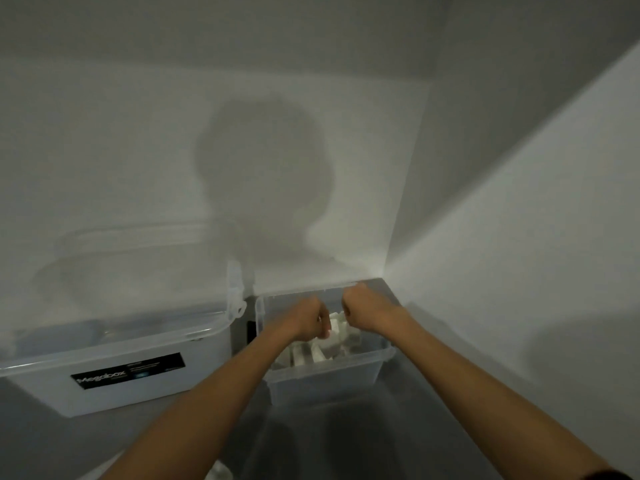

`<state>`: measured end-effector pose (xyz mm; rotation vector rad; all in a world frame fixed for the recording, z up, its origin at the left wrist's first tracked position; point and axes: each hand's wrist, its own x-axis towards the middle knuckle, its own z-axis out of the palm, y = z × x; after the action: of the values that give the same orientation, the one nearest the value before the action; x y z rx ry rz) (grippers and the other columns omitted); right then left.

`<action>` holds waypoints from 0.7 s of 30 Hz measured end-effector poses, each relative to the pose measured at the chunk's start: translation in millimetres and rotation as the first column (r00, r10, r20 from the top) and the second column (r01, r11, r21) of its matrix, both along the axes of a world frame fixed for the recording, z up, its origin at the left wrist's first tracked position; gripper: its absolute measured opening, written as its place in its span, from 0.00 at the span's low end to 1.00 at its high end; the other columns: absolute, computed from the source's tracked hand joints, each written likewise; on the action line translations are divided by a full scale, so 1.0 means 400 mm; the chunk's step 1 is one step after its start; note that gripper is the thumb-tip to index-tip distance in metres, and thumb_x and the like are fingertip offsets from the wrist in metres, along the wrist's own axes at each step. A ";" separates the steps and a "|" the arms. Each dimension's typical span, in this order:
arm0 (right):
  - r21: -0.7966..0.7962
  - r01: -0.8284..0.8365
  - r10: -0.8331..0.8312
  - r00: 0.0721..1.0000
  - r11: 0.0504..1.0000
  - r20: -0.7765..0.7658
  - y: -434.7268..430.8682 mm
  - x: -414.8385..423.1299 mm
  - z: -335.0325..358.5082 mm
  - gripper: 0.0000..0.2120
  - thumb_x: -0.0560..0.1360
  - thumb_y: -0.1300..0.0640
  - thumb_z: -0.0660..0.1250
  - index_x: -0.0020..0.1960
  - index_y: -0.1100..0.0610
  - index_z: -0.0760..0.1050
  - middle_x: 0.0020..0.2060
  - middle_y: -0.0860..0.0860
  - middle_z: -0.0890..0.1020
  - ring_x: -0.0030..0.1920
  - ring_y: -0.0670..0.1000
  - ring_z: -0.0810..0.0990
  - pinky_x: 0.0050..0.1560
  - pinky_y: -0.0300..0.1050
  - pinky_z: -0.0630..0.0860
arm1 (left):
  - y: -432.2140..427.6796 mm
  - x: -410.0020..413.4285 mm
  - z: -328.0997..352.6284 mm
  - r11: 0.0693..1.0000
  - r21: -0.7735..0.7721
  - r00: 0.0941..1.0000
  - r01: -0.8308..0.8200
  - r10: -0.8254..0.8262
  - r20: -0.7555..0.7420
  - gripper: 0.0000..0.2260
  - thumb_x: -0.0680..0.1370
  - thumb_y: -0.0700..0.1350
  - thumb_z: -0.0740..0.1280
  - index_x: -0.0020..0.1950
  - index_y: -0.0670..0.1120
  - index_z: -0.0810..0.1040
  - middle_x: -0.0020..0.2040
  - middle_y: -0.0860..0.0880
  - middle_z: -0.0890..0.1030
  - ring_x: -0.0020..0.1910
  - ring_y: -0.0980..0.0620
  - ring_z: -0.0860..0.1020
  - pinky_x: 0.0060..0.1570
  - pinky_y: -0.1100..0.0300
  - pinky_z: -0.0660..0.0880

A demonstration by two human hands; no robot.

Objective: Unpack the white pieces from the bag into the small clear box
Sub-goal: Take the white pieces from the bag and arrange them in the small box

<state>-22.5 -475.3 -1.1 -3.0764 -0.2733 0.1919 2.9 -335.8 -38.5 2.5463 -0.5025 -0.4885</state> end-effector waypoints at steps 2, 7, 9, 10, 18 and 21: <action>-0.061 -0.024 0.021 0.998 0.998 -0.051 0.006 0.016 -0.030 0.12 0.78 0.69 0.57 0.58 0.66 0.75 0.59 0.62 0.76 0.57 0.60 0.77 0.52 0.47 0.73 | -0.027 0.018 -0.036 0.998 0.061 0.999 -0.011 0.014 -0.037 0.05 0.74 0.39 0.70 0.50 0.43 0.83 0.51 0.46 0.83 0.46 0.50 0.79 0.48 0.58 0.74; -0.098 -0.072 0.055 0.985 0.993 -0.164 0.014 0.055 -0.086 0.12 0.79 0.68 0.57 0.59 0.66 0.75 0.59 0.61 0.78 0.57 0.59 0.79 0.55 0.50 0.75 | -0.075 0.041 -0.093 0.986 0.163 0.999 -0.023 0.029 -0.038 0.07 0.76 0.41 0.69 0.53 0.44 0.81 0.55 0.47 0.82 0.54 0.47 0.79 0.55 0.56 0.72; -0.101 -0.081 0.062 0.982 0.992 -0.177 0.018 0.067 -0.099 0.12 0.79 0.66 0.58 0.59 0.65 0.76 0.58 0.60 0.78 0.56 0.59 0.79 0.56 0.51 0.75 | -0.084 0.046 -0.104 0.979 0.202 0.999 -0.041 0.039 0.012 0.08 0.76 0.42 0.68 0.55 0.44 0.80 0.57 0.46 0.81 0.56 0.46 0.78 0.58 0.54 0.72; -0.097 -0.082 0.064 0.982 0.992 -0.177 0.019 0.073 -0.104 0.12 0.79 0.65 0.58 0.58 0.64 0.76 0.58 0.60 0.78 0.56 0.59 0.79 0.56 0.51 0.76 | -0.087 0.050 -0.110 0.974 0.221 0.998 -0.052 0.043 0.043 0.08 0.77 0.42 0.67 0.55 0.44 0.79 0.57 0.46 0.81 0.57 0.46 0.78 0.61 0.52 0.71; -0.069 -0.027 0.013 0.982 0.997 -0.186 0.011 0.097 -0.132 0.12 0.79 0.64 0.58 0.58 0.64 0.77 0.58 0.60 0.78 0.58 0.59 0.78 0.55 0.49 0.74 | -0.103 0.060 -0.144 0.950 0.298 0.984 -0.093 0.043 0.170 0.10 0.78 0.47 0.64 0.58 0.47 0.76 0.60 0.48 0.78 0.63 0.47 0.73 0.66 0.48 0.61; -0.058 -0.015 0.003 0.980 0.998 -0.201 0.011 0.098 -0.140 0.12 0.79 0.64 0.59 0.58 0.65 0.77 0.59 0.60 0.77 0.58 0.59 0.78 0.56 0.50 0.74 | -0.104 0.055 -0.157 0.952 0.295 0.986 -0.083 0.036 0.162 0.10 0.78 0.47 0.65 0.58 0.47 0.76 0.60 0.48 0.79 0.62 0.47 0.74 0.66 0.48 0.61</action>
<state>16.7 -470.7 -57.0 -3.0808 -0.2762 0.5171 25.0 -377.6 -101.1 2.9006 -0.4304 -0.3706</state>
